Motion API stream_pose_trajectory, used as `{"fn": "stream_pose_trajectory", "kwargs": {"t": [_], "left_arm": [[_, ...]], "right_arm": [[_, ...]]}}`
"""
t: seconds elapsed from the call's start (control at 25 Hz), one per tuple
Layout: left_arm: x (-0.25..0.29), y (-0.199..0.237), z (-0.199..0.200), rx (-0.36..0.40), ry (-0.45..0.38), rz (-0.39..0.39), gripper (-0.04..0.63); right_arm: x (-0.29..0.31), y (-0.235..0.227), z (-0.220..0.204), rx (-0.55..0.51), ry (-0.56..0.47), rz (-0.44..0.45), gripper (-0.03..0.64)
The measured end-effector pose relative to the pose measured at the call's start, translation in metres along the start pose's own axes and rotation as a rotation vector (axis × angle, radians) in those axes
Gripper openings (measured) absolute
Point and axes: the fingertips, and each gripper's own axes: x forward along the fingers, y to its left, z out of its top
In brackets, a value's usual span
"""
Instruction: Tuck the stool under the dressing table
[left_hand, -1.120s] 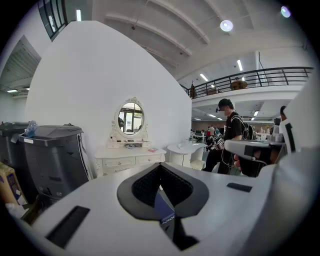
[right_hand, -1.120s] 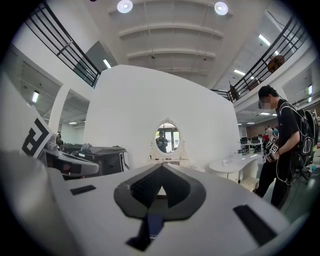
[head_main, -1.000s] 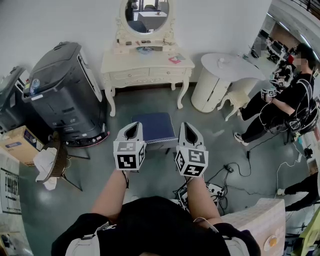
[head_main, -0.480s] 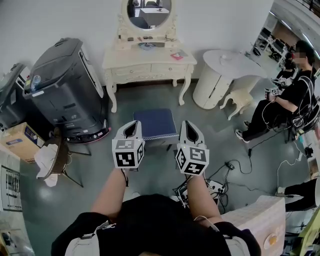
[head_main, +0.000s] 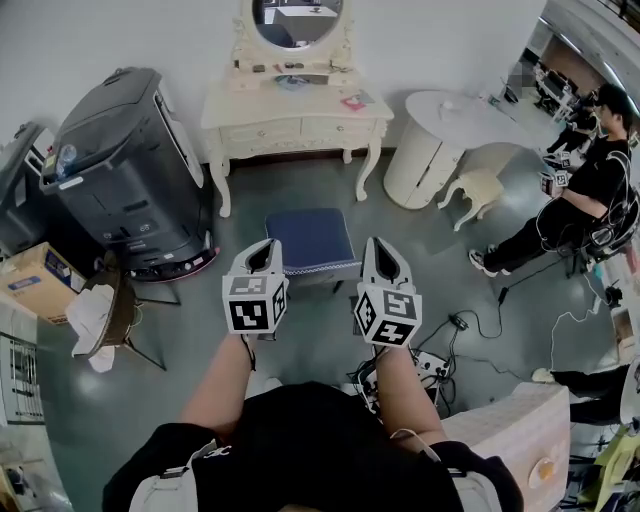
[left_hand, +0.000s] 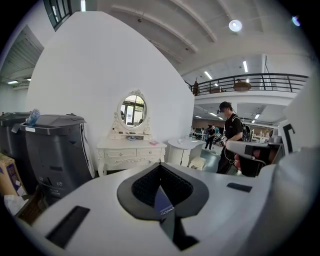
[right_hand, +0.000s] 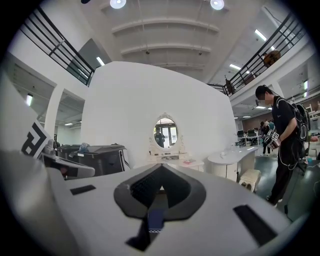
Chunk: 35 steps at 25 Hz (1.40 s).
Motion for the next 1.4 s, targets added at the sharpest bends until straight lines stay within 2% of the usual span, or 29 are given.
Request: {"fn": "stream_pose_trajectory", "kwargs": {"t": [0.64,0.88,1.08,1.4], "left_arm": [[-0.009,0.054,-0.018,-0.015,0.021,-0.102,0.003],[-0.011,0.059,-0.014,-0.016,0.008,-0.122,0.003],[-0.01,0.066,-0.009,-0.016,-0.007,-0.12,0.003],[0.007,0.066,-0.01,0.005,0.004,-0.103,0.003]], "right_arm": [[0.002,0.058,-0.021,0.011,0.049,-0.063,0.008],[0.001,0.056,-0.016,0.008,0.048,-0.104,0.008],[0.006,0.058,-0.01,-0.033,0.036,-0.109,0.008],[0.022,0.045,-0.014,-0.026,0.035,-0.106,0.008]]}}
